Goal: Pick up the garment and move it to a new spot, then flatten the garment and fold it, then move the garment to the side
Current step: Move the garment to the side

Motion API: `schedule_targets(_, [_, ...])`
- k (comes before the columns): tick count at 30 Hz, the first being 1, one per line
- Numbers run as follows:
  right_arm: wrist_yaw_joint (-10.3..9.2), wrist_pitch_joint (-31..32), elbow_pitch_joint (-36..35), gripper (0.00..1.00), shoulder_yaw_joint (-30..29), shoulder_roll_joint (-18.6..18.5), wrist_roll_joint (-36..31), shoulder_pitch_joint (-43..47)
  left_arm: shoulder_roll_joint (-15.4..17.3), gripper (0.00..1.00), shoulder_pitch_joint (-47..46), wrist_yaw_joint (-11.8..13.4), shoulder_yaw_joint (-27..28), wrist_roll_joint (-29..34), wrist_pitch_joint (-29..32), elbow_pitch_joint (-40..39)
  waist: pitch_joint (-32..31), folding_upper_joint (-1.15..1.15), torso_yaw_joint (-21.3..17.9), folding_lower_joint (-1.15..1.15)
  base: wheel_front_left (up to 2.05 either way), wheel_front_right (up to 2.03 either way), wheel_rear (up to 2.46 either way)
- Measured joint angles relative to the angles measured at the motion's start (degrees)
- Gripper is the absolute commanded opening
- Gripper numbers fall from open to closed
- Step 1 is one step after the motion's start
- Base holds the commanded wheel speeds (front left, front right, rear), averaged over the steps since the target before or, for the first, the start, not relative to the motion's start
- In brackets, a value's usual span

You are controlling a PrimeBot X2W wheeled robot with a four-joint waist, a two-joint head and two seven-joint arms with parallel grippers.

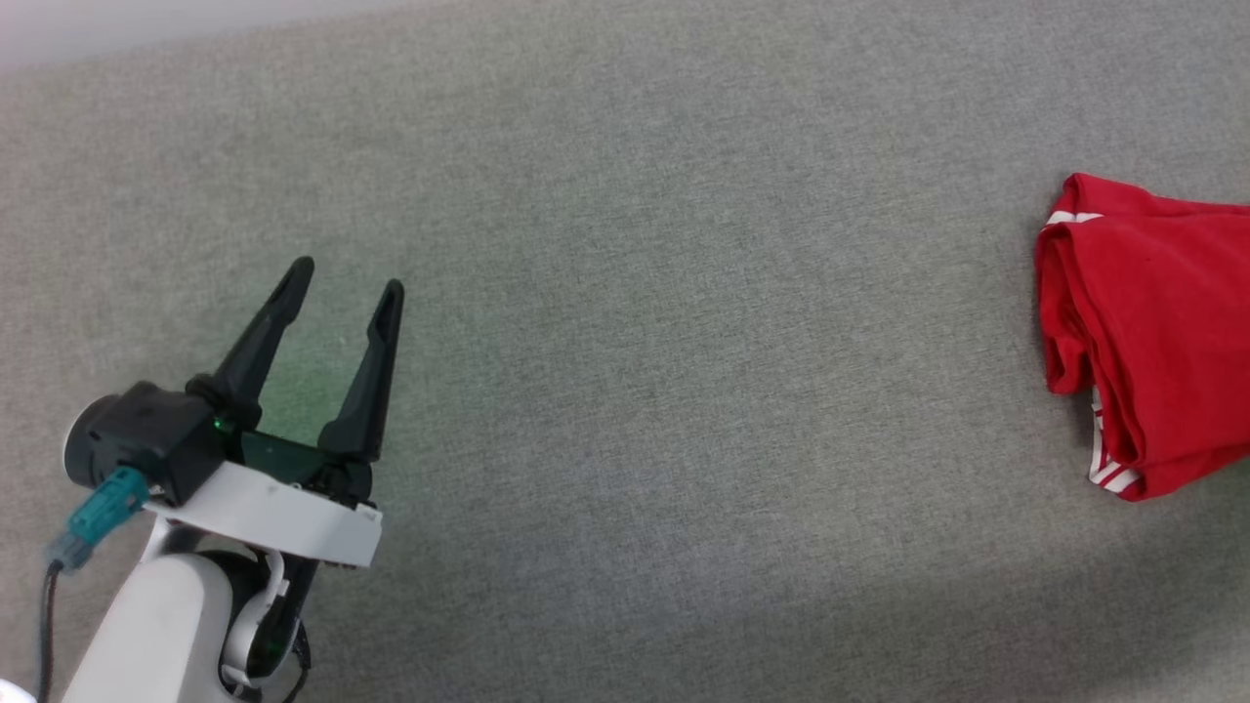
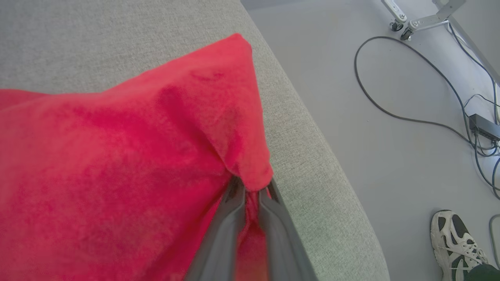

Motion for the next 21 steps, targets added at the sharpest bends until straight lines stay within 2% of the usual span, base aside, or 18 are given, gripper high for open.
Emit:
schedule_targets(7, [0.0, -3.0, 3.0, 0.0, 2.25, -0.44, -0.44, -1.74, 0.01, 1.0, 0.05, 0.26, -0.4, -0.23, -0.14, 0.34, -0.33, 0.0, 0.8, 0.0, 0.0, 0.0, 0.0])
schedule_targets(9, [0.0, -4.0, 3.57, 0.73, 2.74, -1.07, -0.68, -2.11, -0.22, 1.0, 0.09, 0.4, -0.66, -0.25, -0.8, 1.0, -0.83, 0.0, 1.06, 0.0, 0.0, 0.0, 0.0])
schedule_targets(10, [0.0, -4.55, 3.61, 1.0, 3.02, -1.36, -0.75, -2.12, -0.45, 1.0, 0.15, 0.4, -0.79, -0.25, -1.12, 1.32, -1.17, 0.0, 1.2, 0.0, 0.0, 0.0, 0.0])
schedule_targets(17, [0.0, -6.33, 0.96, 1.0, 6.66, -4.85, -0.74, -1.71, -2.04, 1.0, 1.06, 0.4, -1.56, -1.05, -3.7, 5.25, -4.89, 0.0, 2.74, 0.0, 0.0, 0.0, 0.0])
schedule_targets(21, [0.0, -7.11, -3.81, 1.0, 9.79, -4.69, 0.47, 0.46, -3.12, 1.0, 2.54, 0.33, -1.72, -1.93, -4.9, 7.7, -7.52, 0.01, 4.3, 0.0, 0.0, 0.0, 0.0])
